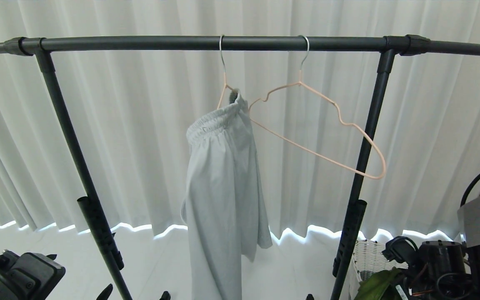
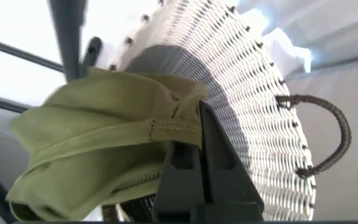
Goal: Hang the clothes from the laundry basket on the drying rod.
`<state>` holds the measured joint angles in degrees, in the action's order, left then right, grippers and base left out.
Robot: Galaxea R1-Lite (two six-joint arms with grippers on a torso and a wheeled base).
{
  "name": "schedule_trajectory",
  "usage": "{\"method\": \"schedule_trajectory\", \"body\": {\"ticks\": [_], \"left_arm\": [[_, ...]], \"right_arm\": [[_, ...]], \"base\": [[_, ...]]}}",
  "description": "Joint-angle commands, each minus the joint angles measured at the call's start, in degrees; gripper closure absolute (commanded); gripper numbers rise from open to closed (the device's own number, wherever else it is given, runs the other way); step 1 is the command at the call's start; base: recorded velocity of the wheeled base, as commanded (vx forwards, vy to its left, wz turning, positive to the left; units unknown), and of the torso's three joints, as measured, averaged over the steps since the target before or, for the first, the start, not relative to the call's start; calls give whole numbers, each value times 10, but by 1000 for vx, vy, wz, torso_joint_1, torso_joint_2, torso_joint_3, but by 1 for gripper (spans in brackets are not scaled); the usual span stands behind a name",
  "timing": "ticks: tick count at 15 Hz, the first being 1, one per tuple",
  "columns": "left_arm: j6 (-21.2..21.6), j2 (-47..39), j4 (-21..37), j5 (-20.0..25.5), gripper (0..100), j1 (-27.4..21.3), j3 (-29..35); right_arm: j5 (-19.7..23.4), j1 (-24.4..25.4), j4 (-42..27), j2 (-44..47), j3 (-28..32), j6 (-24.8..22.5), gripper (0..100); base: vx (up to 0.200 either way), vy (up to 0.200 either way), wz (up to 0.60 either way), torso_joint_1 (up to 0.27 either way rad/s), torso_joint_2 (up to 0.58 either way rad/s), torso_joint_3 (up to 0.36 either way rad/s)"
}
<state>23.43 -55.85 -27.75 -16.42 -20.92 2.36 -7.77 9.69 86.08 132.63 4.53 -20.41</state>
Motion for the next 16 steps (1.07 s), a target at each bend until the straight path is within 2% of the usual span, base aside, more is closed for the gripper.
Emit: {"method": "schedule_trajectory", "body": {"ticks": [1, 4, 5, 7, 9, 11, 12, 13, 16], "left_arm": [[-1, 1, 0, 0, 0, 0, -2], [0, 6, 0, 0, 0, 0, -4], [0, 8, 0, 0, 0, 0, -4], [1, 17, 0, 0, 0, 0, -5], [1, 31, 0, 0, 0, 0, -17], [1, 39, 0, 0, 0, 0, -22], [1, 39, 0, 0, 0, 0, -22], [1, 39, 0, 1, 0, 0, -21], [0, 39, 0, 1, 0, 0, -17]], "right_arm": [[6, 0, 6, -27, -15, -1, 100], [12, -1, -2, -72, -1, -2, 100], [12, -1, -29, -94, 7, -2, 100], [13, -1, -152, -164, 57, -3, 100], [15, 0, -423, -280, 175, -2, 100], [30, 6, -657, -368, 285, 1, 100], [31, 9, -704, -387, 309, 2, 100], [31, 20, -809, -432, 366, 12, 100], [16, 37, -973, -503, 454, 26, 100]], "base": [[0, 0, 0, 0, 0, 0], [0, 0, 0, 0, 0, 0], [0, 0, 0, 0, 0, 0], [0, 0, 0, 0, 0, 0], [0, 0, 0, 0, 0, 0], [0, 0, 0, 0, 0, 0], [0, 0, 0, 0, 0, 0], [0, 0, 0, 0, 0, 0], [0, 0, 0, 0, 0, 0]]}}
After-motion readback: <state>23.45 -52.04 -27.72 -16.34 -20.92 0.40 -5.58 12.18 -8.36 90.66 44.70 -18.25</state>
